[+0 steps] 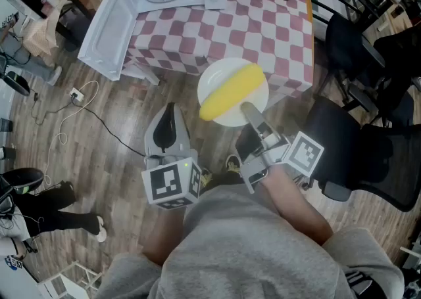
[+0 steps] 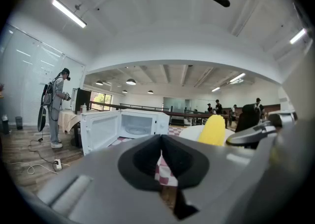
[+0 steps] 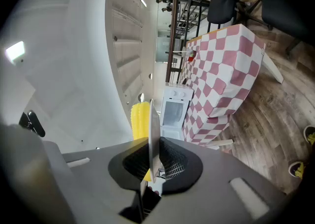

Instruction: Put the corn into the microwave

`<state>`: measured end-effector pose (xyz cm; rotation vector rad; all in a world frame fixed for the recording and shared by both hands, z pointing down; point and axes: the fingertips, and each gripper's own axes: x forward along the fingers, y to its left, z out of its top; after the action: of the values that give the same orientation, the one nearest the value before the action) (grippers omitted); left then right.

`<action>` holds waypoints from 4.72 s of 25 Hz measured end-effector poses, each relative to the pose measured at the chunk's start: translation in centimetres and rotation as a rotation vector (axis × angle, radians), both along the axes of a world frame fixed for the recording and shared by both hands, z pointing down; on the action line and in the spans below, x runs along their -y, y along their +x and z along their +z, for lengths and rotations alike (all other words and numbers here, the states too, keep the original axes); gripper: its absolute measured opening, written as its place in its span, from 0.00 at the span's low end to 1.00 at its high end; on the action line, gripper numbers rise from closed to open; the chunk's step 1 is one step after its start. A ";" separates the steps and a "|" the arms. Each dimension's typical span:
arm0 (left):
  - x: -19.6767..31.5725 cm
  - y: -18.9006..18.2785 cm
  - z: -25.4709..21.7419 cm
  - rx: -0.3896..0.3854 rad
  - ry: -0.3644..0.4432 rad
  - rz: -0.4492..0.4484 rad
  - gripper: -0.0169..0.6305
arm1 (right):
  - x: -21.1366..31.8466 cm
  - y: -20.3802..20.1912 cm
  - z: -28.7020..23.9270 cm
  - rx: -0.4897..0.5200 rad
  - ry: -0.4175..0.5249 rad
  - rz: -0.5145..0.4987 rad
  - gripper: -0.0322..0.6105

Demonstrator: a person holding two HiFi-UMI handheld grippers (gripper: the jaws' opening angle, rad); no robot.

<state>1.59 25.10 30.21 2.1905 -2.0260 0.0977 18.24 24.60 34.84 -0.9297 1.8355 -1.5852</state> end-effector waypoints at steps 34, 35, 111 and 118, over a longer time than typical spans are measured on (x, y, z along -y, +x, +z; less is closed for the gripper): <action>1.2 1.9 -0.2 0.038 0.017 -0.131 0.04 | 3.5 4.1 -0.1 -0.005 0.036 -0.101 0.10; 1.1 2.1 -0.2 0.039 0.016 -0.135 0.04 | 3.5 4.2 -0.1 -0.005 0.040 -0.105 0.10; 26.6 -19.7 1.3 -0.013 -0.012 -0.031 0.04 | 27.1 -17.7 -0.3 0.008 0.023 -0.023 0.10; 26.5 -19.4 0.8 -0.017 -0.003 -0.024 0.04 | 27.1 -17.6 -0.7 0.004 0.025 -0.021 0.10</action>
<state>-17.83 -1.44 31.01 2.1572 -2.0411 0.0792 0.68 -2.48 34.10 -0.8983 1.8638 -1.5723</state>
